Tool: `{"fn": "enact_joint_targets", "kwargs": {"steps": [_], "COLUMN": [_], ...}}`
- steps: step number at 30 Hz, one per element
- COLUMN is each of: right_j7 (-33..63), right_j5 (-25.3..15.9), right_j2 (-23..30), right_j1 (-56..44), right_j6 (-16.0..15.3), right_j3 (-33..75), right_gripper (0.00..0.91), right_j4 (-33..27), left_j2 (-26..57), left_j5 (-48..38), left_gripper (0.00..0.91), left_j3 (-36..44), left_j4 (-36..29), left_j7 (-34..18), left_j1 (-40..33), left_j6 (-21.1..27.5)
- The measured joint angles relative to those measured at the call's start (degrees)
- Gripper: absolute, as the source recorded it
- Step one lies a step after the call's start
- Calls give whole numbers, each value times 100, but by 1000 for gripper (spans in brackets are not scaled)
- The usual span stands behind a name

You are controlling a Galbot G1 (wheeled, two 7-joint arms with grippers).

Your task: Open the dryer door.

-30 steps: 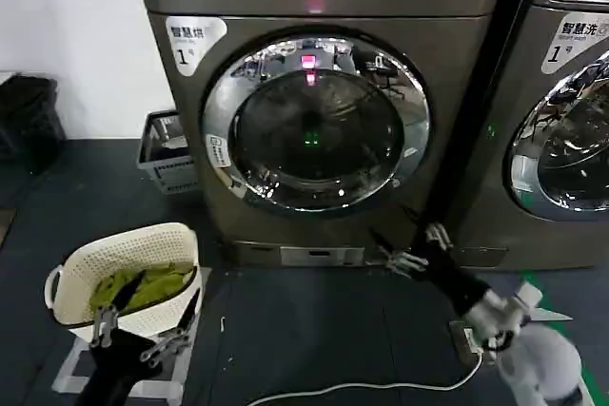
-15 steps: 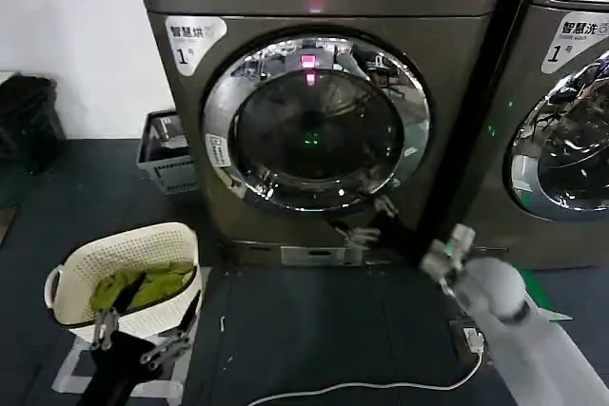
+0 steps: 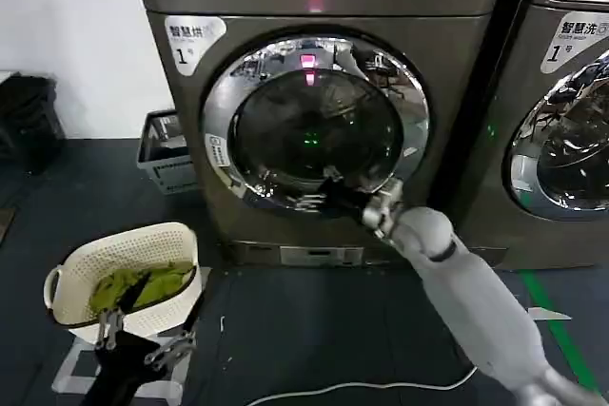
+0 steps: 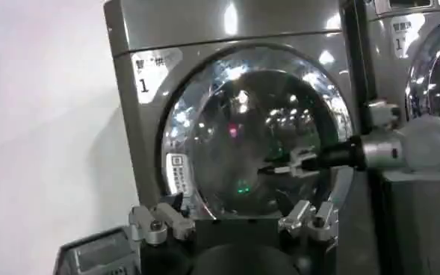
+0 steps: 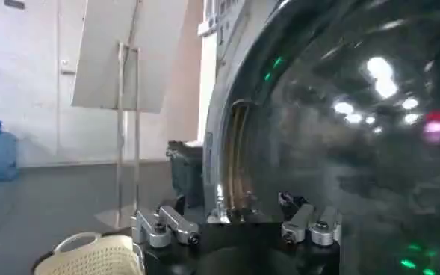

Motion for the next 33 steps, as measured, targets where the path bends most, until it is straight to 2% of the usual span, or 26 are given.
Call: {"fn": "enact_joint_targets", "kwargs": {"steps": [2,8,33], "right_j7": [9,20,-222], "right_j5": [-190,-289,-418], "right_j2": [153,480,1319], "right_j1": [93,301,1119], "right_j6": [167,318,477], "right_j3": [-63,-133,-350], "right_gripper": [907,907,907], "right_j4": [-171,-613,-2137], "left_j2": [4,14,-13], "left_j5": [10,11,38], "left_gripper": [907,907,907], "left_j3": [0,-6,28], "left_j4": [0,0,0], "left_j7": [2,6,32], "left_j1": [7,24,35], "left_j6": [-1,-1,2]}}
